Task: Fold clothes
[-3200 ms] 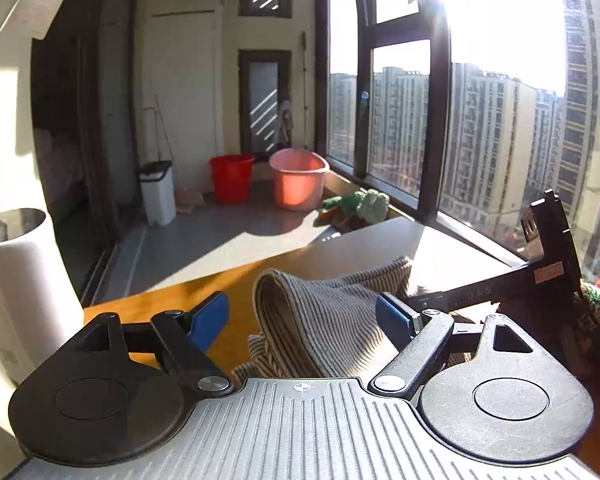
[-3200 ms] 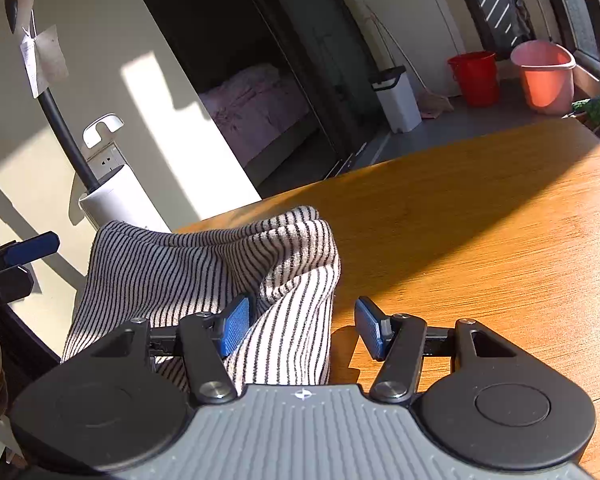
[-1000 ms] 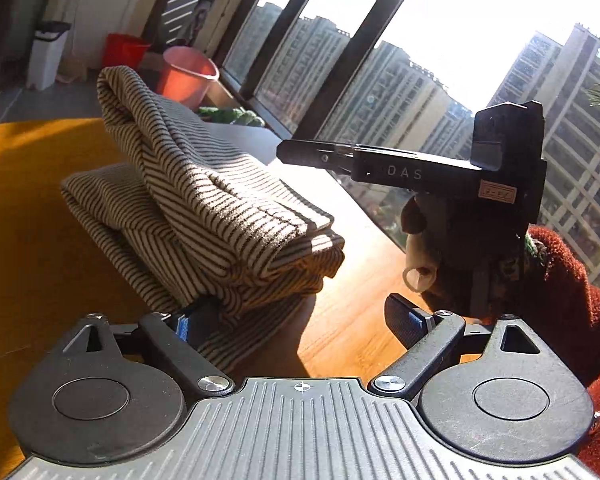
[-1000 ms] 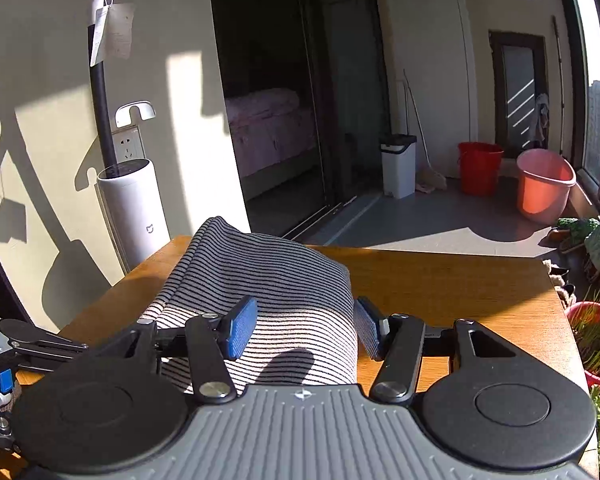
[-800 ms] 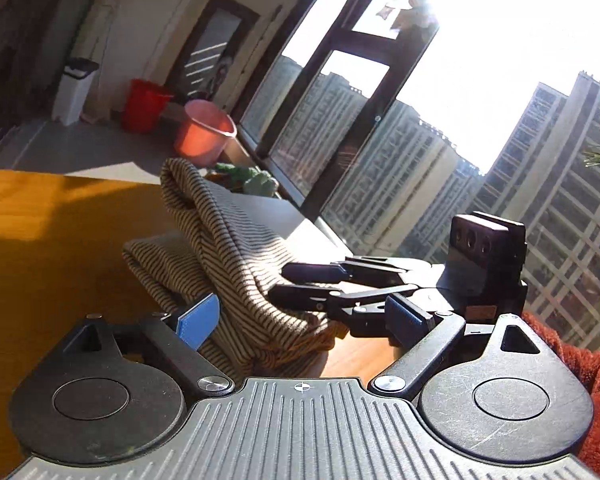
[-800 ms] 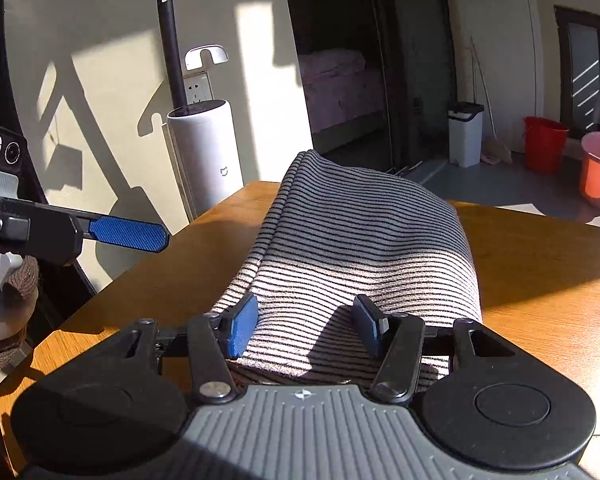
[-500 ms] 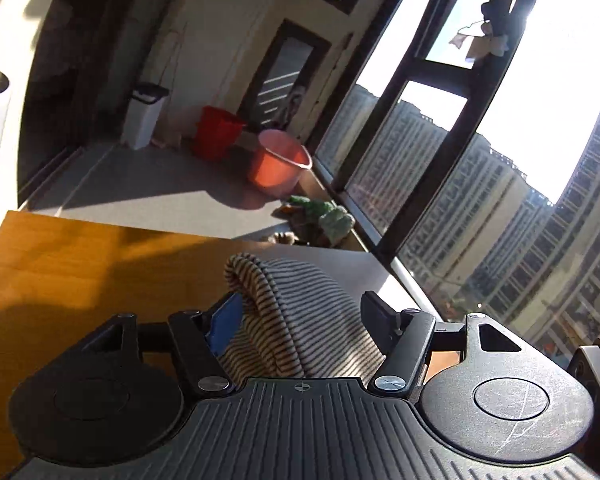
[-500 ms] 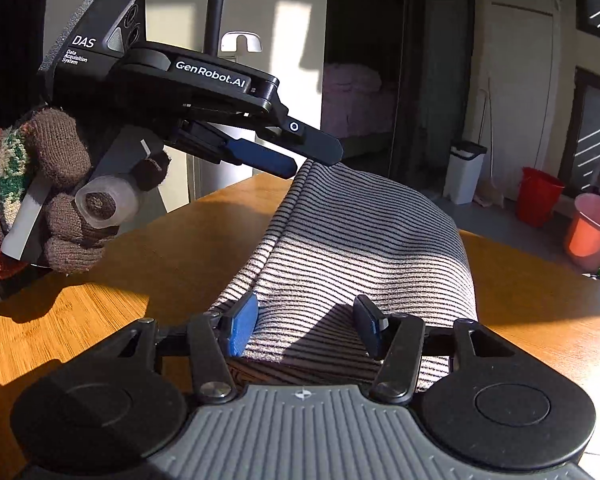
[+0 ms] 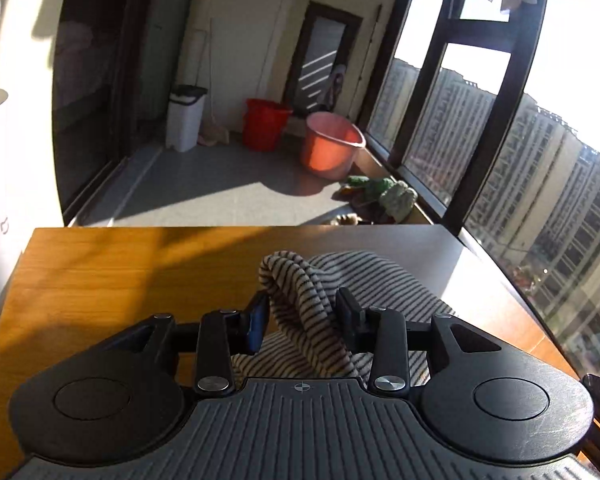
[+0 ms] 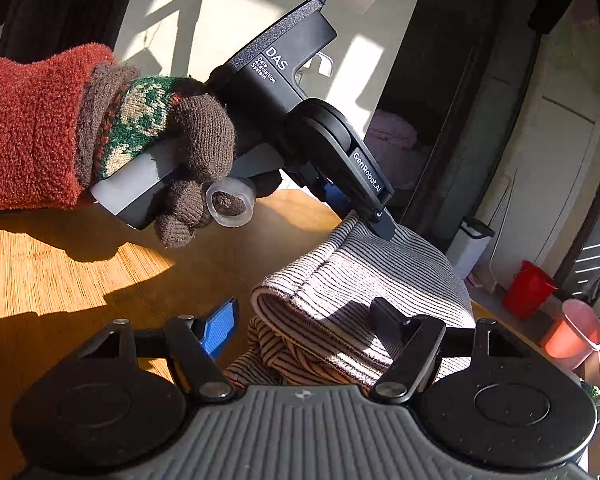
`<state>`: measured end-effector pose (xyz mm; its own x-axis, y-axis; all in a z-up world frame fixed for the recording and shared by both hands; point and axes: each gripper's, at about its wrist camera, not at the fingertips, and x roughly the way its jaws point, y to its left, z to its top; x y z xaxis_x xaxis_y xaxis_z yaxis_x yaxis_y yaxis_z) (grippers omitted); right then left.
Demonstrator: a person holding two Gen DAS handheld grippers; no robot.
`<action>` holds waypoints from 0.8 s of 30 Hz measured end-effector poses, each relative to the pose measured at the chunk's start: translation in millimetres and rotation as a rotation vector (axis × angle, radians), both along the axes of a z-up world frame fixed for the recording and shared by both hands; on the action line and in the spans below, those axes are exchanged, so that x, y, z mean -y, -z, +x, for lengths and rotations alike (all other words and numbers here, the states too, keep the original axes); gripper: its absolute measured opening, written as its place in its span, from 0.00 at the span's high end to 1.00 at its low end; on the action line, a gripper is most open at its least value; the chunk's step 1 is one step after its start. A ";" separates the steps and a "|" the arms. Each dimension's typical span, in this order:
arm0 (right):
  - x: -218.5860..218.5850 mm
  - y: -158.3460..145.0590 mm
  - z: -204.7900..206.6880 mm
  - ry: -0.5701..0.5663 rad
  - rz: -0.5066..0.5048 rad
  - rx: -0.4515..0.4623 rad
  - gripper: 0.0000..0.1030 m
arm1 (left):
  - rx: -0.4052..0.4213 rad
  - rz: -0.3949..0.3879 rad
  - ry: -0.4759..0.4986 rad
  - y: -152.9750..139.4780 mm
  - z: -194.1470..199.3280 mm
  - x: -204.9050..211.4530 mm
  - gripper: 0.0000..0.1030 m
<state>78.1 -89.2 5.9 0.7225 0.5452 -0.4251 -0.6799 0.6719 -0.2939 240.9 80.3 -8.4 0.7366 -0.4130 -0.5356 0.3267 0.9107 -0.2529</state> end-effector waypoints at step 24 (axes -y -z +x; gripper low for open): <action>5.6 0.2 3.0 -0.035 0.100 -0.255 0.80 | -0.001 -0.027 -0.097 5.5 -38.7 -37.2 0.67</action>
<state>81.2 -94.7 5.7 0.5787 0.6166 -0.5338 -0.7470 0.6634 -0.0435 202.3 117.4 -13.8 0.7736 -0.3536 -0.5258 0.2367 0.9310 -0.2779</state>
